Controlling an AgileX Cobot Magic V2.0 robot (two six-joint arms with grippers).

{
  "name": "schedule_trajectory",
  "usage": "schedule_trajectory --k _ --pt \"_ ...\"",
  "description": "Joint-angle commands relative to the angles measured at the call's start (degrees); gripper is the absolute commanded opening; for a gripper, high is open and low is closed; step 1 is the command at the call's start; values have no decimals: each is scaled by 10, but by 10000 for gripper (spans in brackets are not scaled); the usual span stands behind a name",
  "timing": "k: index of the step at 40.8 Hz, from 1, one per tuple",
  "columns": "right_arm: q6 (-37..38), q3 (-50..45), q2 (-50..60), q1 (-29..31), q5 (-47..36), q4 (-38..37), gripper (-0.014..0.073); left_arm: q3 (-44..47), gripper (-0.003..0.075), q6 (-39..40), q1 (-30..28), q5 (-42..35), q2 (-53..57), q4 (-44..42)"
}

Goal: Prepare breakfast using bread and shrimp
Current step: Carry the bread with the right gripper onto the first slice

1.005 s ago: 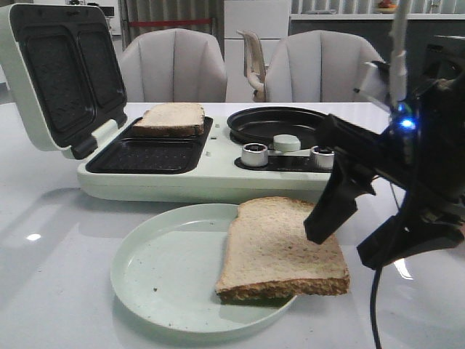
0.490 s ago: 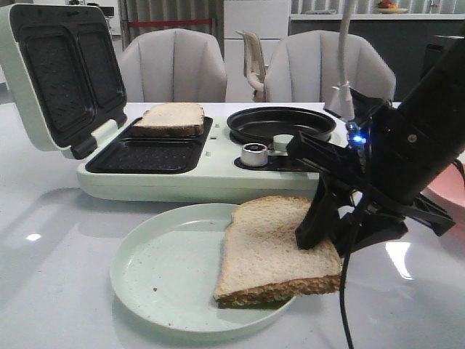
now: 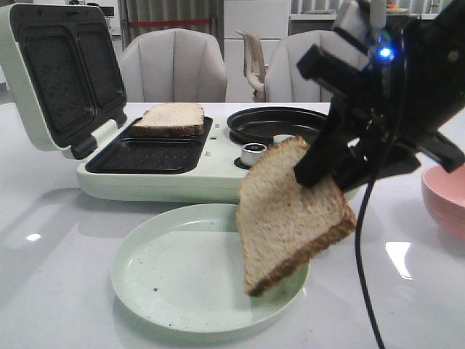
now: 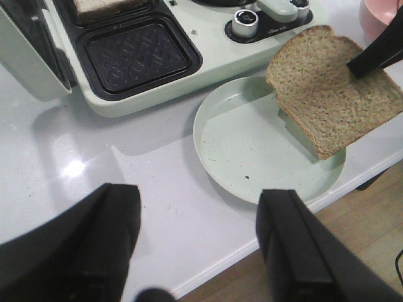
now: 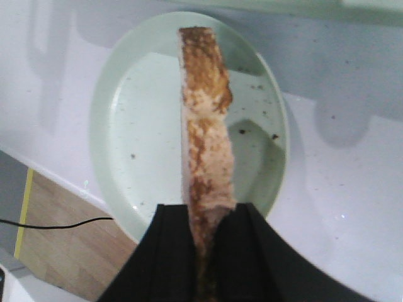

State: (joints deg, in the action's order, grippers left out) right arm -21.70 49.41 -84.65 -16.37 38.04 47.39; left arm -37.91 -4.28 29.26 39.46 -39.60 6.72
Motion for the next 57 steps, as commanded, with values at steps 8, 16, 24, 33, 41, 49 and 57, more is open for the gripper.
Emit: schedule_trajectory --k 8,16,24,33,41,49,57 --pt "-8 79 51 -49 -62 51 44 -15 454 -1 0 -43 2 7" --pt "-8 162 -14 -78 -140 72 44 -15 454 -1 0 -43 2 7" --pt "-8 265 -118 -85 -145 111 44 -15 454 -1 0 -43 2 7" --pt "-8 386 -235 -85 -113 170 44 -15 454 -1 0 -43 2 7" --pt "-8 473 -319 -85 -83 181 57 -15 454 -1 0 -43 2 7" --pt "-8 489 -353 -84 -82 181 327 -15 454 -1 0 -43 2 3" --pt "-8 489 -353 -72 -67 170 500 -15 454 -1 0 -43 2 -6"
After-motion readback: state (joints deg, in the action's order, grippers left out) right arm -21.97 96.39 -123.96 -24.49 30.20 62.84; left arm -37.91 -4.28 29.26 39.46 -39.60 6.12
